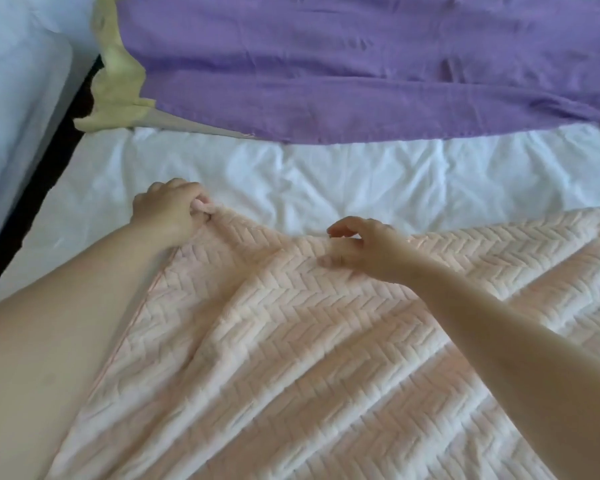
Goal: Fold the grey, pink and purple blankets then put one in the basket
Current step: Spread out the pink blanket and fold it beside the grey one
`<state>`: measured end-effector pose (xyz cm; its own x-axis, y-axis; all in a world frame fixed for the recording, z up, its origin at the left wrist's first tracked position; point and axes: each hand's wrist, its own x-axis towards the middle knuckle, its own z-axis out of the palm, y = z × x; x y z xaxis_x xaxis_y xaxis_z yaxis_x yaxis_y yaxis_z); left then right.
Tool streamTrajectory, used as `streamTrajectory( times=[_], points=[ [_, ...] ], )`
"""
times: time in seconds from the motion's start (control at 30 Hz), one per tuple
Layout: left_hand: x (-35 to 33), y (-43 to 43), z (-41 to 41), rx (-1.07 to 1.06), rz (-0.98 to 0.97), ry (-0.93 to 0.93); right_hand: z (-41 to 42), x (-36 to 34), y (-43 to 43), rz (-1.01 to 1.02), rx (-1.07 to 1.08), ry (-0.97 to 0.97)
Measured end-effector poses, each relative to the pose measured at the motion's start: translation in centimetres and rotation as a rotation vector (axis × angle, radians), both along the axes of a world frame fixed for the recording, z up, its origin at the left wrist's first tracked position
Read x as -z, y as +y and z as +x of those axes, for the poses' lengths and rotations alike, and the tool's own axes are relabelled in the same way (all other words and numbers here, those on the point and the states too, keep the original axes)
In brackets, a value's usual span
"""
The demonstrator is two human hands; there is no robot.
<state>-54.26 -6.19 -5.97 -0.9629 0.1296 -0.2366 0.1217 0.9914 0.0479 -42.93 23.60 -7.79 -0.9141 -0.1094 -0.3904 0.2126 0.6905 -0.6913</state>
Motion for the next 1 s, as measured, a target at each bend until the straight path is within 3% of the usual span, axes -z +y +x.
streamTrajectory(
  times=[0.1, 0.2, 0.27, 0.33, 0.43, 0.53, 0.6, 0.7, 0.8, 1.0],
  points=[
    [-2.0, -1.2, -1.8, -0.031, 0.059, 0.131, -0.5, -0.9, 0.3, 0.155, -0.139, 0.033],
    [-4.2, -3.3, -4.0, -0.226, 0.457, 0.268, -2.0, -1.9, 0.9, 0.197, -0.061, 0.224],
    [-4.4, -4.4, -4.8, -0.313, 0.58, 0.38, -3.4, -2.3, 0.5, 0.224, 0.031, 0.393],
    [-3.0, -4.9, -5.1, -0.338, 0.486, 0.336, -4.5, -1.9, -0.2, 0.336, -0.009, 0.427],
    [-0.5, -5.0, -4.6, -0.381, 0.207, 0.18, -4.8, -0.1, -0.2, 0.499, -0.113, 0.194],
    [0.7, -4.4, -4.0, -0.22, 0.025, 0.311, -3.9, 0.7, 2.7, 0.489, -0.036, 0.148],
    [1.1, -2.8, -3.7, -0.021, 0.095, 0.373, -3.2, 0.9, 5.9, 0.481, 0.046, 0.127],
    [1.5, 1.9, -3.1, 0.253, 0.237, 0.217, -2.0, 0.6, 11.5, 0.576, 0.11, 0.079],
    [2.0, 7.2, -2.1, 0.389, 0.301, 0.123, -0.4, 0.1, 17.1, 0.729, 0.126, 0.029],
    [2.9, 14.1, -1.9, 0.537, 0.196, 0.054, 3.2, -0.3, 25.4, 0.838, 0.209, -0.022]
  ],
)
